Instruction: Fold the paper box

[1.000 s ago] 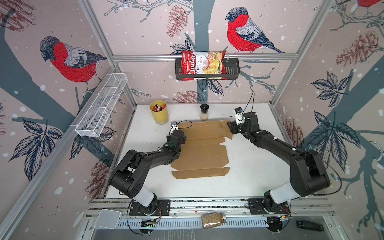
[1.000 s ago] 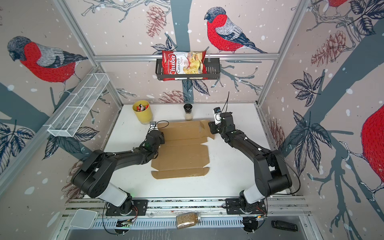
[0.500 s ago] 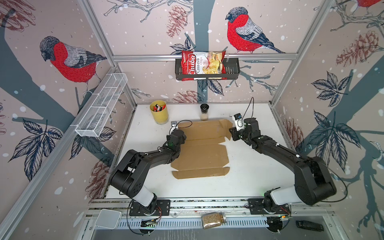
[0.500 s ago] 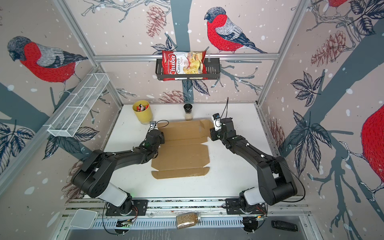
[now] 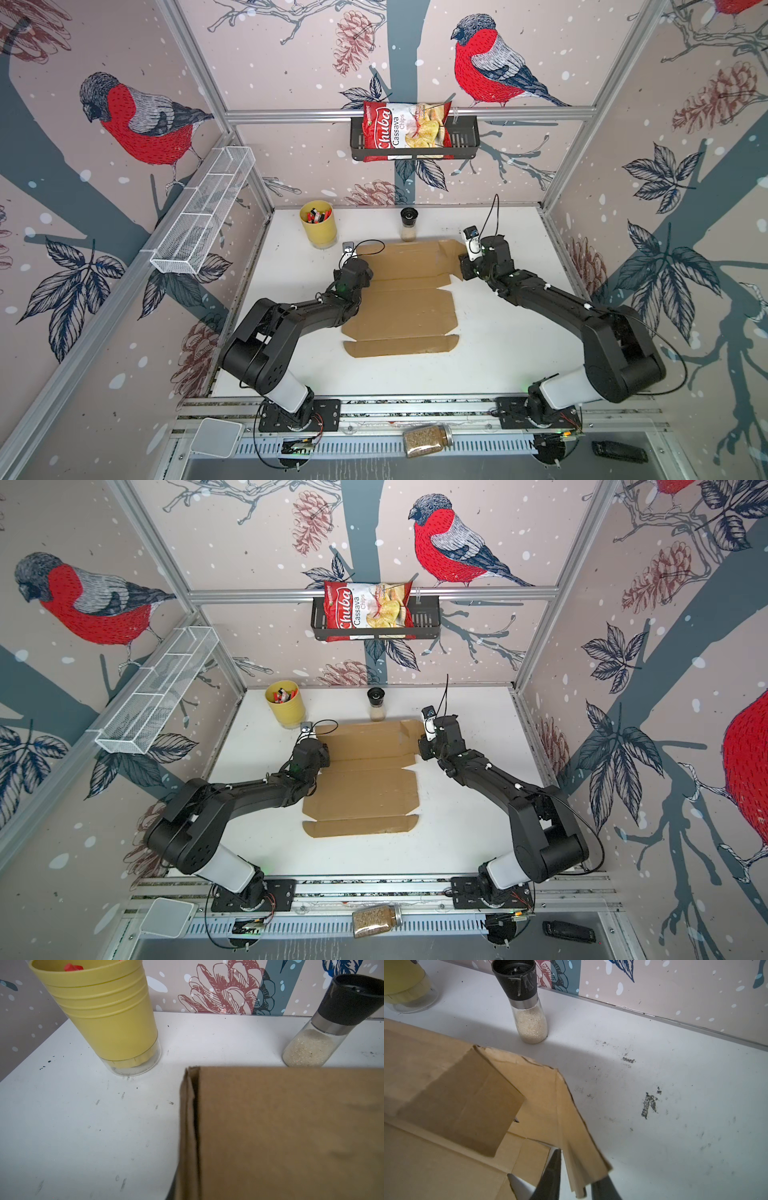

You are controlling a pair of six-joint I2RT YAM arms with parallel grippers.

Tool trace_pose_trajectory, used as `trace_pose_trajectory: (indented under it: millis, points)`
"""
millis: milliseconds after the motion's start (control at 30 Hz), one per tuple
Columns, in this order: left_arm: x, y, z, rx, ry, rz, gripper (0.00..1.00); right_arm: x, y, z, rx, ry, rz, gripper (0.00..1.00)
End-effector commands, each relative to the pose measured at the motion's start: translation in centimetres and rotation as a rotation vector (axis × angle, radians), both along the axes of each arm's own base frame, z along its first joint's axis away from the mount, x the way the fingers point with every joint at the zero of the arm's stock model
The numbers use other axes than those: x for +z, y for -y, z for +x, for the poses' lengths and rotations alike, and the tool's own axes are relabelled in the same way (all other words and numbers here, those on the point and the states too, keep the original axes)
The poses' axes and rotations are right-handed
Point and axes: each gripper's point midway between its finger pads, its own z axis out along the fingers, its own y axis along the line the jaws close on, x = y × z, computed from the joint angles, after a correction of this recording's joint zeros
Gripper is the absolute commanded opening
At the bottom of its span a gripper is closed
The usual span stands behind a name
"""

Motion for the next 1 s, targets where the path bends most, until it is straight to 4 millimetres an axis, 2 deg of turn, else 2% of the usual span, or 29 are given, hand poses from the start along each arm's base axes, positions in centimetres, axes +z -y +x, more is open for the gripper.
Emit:
trace_pose_trajectory:
  millis: [0,100,200,400,533,800,967]
  points:
    - [-1.9,0.0,-0.9,-0.025,-0.081,0.029,0.04,0.9,0.0,1.1,-0.010,0.044,-0.014,0.29]
    - [-1.9,0.0,-0.8,-0.025,-0.081,0.031,0.04,0.6,-0.5,1.4,0.015,0.034,-0.025,0.28]
    - [-2.0,0.0,-0.8,-0.022,-0.080,0.030,0.04,0.5,-0.9,1.1,0.030,0.022,-0.032,0.20]
    - [-1.7,-0.5,-0.9,0.016,-0.066,0.009,0.04,0.0,-0.9,-1.5,0.023,0.011,-0.037,0.10]
    - [-1.1,-1.3,-1.1,0.069,-0.034,-0.018,0.02,0.5,-1.2,-3.2,0.028,0.032,-0.042,0.05]
    - [-1.3,-2.1,-1.7,0.139,-0.037,-0.042,0.00,0.4,-3.0,-6.7,0.088,0.003,-0.004,0.04]
    - [-0.9,-2.7,-2.1,0.158,-0.017,-0.048,0.00,-0.2,-3.3,-8.5,0.112,-0.032,0.026,0.04]
